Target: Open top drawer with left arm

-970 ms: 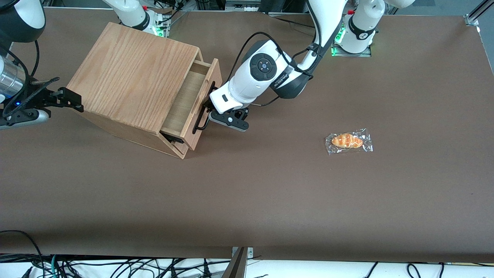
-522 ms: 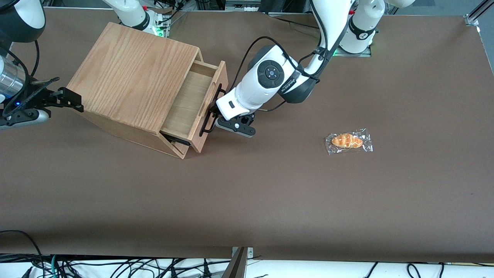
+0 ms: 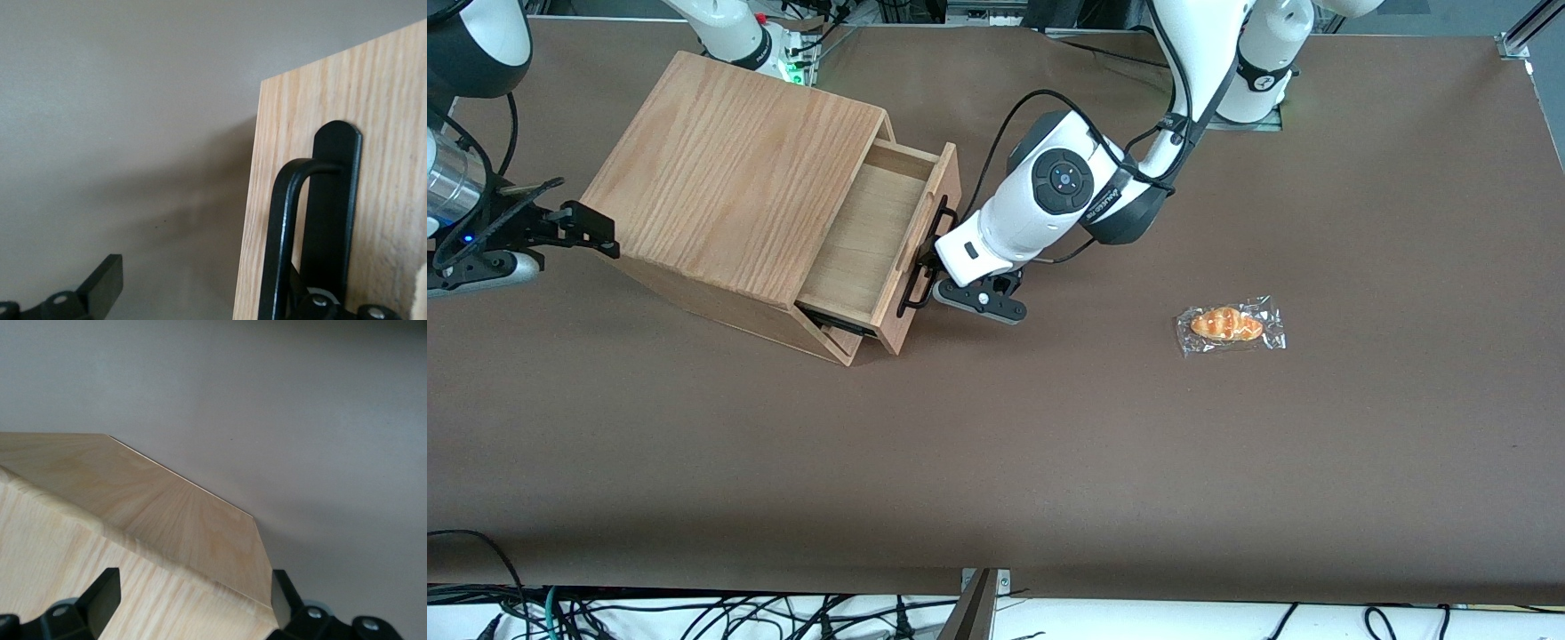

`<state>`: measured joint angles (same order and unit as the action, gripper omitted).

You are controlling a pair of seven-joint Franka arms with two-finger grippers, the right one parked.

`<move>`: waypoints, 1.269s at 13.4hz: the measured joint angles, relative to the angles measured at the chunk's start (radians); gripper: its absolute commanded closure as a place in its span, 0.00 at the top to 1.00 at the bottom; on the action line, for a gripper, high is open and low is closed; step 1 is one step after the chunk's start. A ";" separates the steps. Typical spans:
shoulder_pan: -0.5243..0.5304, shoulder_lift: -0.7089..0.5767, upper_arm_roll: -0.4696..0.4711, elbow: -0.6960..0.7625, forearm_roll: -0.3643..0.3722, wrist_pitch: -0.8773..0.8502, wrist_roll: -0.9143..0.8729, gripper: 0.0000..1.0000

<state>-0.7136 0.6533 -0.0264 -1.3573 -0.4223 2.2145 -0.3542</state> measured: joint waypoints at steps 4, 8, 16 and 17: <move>0.002 0.000 0.000 0.000 0.000 -0.001 0.004 1.00; 0.011 0.000 0.000 0.002 0.000 -0.014 0.025 1.00; 0.030 -0.011 -0.002 0.027 -0.016 -0.079 0.025 1.00; 0.034 -0.017 -0.002 0.028 -0.018 -0.086 0.023 1.00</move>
<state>-0.6795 0.6361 -0.0287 -1.3291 -0.4400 2.1286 -0.3309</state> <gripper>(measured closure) 0.000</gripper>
